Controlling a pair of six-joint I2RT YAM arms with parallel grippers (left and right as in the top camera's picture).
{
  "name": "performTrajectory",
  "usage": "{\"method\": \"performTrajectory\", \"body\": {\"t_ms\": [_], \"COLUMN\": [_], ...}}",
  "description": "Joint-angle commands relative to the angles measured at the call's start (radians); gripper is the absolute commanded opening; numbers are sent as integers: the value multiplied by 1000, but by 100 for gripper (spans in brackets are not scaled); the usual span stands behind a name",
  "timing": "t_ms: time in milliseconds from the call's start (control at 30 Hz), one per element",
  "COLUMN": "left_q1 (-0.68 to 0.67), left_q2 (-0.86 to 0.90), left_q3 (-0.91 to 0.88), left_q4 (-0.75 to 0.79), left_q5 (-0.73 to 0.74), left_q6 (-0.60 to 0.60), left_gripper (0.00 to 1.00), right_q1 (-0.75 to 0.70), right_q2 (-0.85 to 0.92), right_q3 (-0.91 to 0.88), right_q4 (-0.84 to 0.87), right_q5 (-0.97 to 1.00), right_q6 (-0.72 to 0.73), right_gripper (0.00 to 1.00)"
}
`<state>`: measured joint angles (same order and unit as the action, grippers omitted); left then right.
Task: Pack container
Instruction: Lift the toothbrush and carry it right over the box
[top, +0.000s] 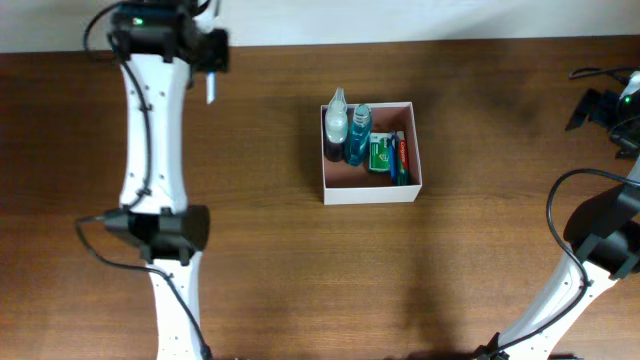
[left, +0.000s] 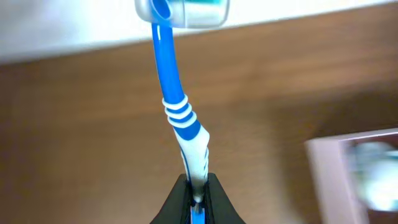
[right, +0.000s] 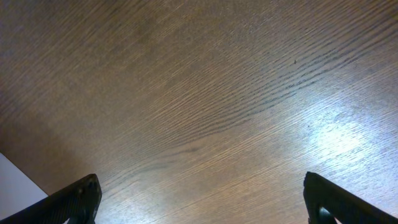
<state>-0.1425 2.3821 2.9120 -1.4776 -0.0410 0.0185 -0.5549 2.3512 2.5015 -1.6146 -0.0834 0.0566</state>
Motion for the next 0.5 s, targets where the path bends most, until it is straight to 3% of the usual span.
{"method": "performTrajectory", "body": {"t_ms": [0, 267, 467], "left_q1": [-74, -244, -335], "left_q2": [-40, -47, -81], "left_q3": [102, 182, 182], "left_q4": [-5, -13, 0], "left_q5": [0, 10, 142], "left_q6": [-3, -7, -7], "left_gripper": [2, 2, 2], "right_q1": [5, 5, 5], "right_q2": [-31, -31, -31], "right_q3": [-6, -6, -6], "right_q4": [3, 3, 3], "right_q5": [-6, -6, -6], "right_q6": [4, 4, 4], "right_gripper": [99, 99, 99]}}
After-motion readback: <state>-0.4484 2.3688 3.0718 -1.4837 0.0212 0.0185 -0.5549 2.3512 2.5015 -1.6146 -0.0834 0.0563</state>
